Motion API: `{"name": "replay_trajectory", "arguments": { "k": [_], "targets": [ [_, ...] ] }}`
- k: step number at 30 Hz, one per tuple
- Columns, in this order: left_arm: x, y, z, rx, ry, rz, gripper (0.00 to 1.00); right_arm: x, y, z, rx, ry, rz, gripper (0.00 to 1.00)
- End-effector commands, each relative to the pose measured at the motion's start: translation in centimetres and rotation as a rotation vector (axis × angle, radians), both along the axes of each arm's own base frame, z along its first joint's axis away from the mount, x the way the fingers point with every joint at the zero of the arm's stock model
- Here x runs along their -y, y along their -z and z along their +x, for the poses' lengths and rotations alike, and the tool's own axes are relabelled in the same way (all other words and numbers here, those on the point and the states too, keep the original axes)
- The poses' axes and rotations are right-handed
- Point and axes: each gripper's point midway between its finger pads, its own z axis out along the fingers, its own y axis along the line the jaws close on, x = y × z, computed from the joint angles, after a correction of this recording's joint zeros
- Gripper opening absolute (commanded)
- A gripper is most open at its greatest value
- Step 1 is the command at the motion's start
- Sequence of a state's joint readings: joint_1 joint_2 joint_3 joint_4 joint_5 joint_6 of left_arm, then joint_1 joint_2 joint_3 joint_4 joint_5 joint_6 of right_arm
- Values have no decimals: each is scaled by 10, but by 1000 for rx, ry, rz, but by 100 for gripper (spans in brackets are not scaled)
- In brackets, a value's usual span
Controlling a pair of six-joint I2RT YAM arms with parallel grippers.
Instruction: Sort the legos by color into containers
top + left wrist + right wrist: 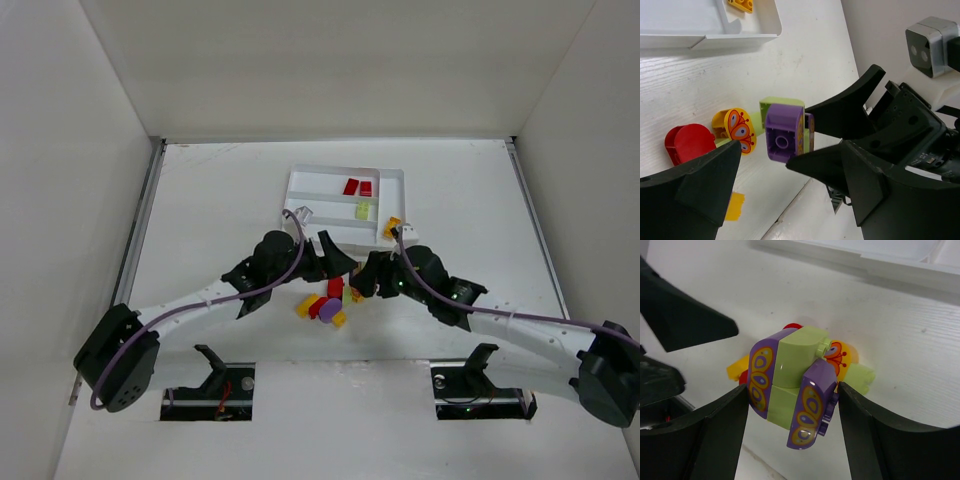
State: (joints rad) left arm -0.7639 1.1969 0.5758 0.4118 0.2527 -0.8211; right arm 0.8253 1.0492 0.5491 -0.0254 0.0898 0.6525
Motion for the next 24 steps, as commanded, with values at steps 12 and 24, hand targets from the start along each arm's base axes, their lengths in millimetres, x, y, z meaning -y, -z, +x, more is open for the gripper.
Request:
{"name": "replay_trajectory", "arguments": {
  "k": [12, 24],
  "targets": [
    [12, 10, 2, -13, 16, -21, 68, -39, -63, -8, 115, -141, 186, 64],
    [21, 5, -9, -37, 57, -53, 52, -46, -60, -3, 105, -153, 208, 64]
  ]
}}
